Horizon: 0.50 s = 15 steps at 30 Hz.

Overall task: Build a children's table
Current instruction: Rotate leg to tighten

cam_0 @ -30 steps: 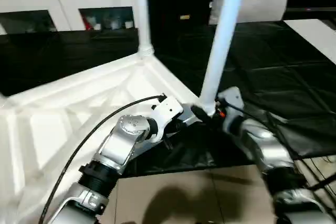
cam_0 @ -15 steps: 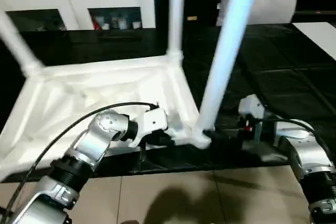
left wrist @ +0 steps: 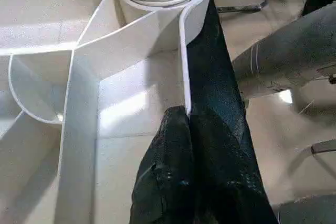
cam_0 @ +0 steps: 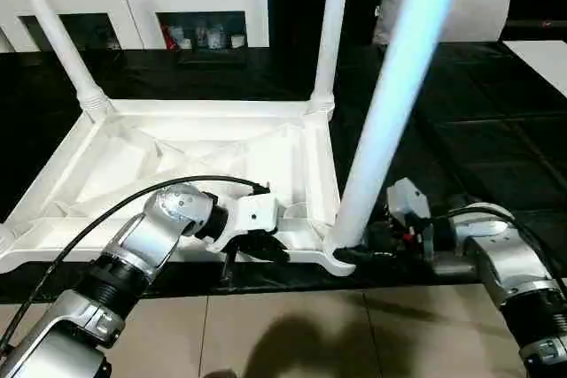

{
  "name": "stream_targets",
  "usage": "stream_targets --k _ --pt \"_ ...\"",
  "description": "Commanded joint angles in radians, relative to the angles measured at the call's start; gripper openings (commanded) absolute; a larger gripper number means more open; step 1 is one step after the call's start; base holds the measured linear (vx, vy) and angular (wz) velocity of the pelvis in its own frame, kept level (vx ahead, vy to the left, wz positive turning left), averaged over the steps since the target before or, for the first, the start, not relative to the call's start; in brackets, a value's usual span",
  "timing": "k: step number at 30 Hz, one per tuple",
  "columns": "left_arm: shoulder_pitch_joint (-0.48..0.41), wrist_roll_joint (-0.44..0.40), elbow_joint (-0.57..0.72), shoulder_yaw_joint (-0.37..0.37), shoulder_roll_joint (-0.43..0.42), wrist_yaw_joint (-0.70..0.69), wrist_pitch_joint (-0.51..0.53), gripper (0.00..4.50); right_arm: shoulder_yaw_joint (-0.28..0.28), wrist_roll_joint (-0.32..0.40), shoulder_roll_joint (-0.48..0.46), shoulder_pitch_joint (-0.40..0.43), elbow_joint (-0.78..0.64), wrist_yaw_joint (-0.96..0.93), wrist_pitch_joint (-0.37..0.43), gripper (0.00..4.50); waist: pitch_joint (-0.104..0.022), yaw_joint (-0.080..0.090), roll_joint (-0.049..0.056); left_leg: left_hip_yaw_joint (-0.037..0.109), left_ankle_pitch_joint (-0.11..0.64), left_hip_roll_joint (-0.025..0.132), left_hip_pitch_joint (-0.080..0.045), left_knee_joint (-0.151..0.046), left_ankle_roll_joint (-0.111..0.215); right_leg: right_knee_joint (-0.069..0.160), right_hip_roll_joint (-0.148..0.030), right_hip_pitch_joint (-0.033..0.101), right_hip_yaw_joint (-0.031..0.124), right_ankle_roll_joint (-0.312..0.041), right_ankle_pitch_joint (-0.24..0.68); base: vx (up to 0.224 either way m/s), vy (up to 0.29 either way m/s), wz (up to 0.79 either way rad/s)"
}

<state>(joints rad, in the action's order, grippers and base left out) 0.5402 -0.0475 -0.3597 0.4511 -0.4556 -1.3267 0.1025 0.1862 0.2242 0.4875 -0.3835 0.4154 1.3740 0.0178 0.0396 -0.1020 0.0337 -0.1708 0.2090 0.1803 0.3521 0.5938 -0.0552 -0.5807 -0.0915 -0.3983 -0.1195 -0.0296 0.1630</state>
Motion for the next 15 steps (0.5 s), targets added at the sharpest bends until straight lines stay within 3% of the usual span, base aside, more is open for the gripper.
stream_targets --k 1,11,15 --pt "-0.008 -0.011 -0.003 0.064 0.006 -0.059 -0.013 0.00 0.021 -0.010 0.008 0.007 -0.009 0.010 0.011 2.81 -0.063 0.001 -0.007 0.012 0.130 0.057 0.002 -0.066 0.094 0.054 -0.069 0.059 0.060 -0.216 0.206 0.000 0.000 0.00" --pt "-0.035 0.022 0.028 0.039 0.011 -0.056 0.035 0.00 0.020 0.012 -0.008 0.028 -0.029 0.005 0.058 2.61 -0.062 0.000 -0.007 0.013 0.137 0.058 0.002 -0.068 0.089 0.056 -0.070 0.060 0.059 -0.206 0.233 0.000 0.000 0.00" --pt "-0.081 0.075 0.117 -0.016 0.059 0.043 0.174 0.00 0.012 -0.021 -0.062 0.024 -0.015 -0.142 0.141 2.61 -0.057 0.006 -0.005 0.014 0.157 0.059 0.003 -0.072 0.073 0.060 -0.071 0.060 0.059 -0.201 0.268 0.000 0.000 0.00"
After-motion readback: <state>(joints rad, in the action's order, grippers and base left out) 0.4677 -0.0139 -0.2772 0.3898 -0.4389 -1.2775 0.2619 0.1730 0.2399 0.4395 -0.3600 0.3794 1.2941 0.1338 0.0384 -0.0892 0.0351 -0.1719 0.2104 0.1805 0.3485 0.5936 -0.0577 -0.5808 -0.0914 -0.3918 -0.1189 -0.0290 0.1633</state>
